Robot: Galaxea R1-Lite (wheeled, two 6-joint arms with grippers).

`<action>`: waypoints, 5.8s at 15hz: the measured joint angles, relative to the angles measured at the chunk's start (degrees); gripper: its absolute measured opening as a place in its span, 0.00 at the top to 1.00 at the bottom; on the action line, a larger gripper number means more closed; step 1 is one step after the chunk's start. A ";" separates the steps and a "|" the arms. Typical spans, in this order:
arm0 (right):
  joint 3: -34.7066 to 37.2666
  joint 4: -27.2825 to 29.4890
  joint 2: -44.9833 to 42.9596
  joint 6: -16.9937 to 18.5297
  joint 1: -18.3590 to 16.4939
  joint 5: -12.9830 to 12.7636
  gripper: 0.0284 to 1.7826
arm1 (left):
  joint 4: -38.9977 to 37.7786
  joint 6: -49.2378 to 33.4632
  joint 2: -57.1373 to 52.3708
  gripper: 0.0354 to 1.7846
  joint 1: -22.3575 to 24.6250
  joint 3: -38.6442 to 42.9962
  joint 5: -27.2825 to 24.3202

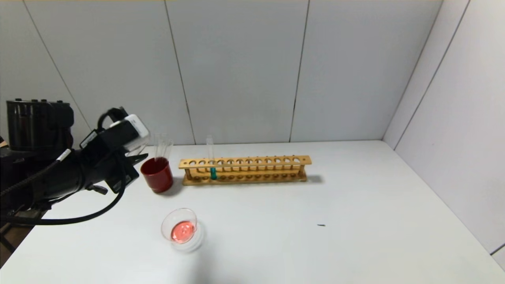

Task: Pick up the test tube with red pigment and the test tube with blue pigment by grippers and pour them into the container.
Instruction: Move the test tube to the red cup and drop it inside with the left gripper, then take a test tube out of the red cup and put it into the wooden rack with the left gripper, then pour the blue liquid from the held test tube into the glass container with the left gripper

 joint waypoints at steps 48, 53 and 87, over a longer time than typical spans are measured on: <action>0.00 0.00 0.00 0.00 0.00 0.02 0.02 | -9.50 -34.65 23.54 0.02 12.01 -20.87 -14.53; 0.00 0.00 0.00 0.02 0.00 0.02 0.02 | -8.13 -35.80 19.25 0.02 3.62 -18.91 -14.49; 0.00 0.00 0.00 0.00 0.00 0.00 0.02 | -8.44 -41.07 34.87 0.84 -5.45 -30.95 -13.42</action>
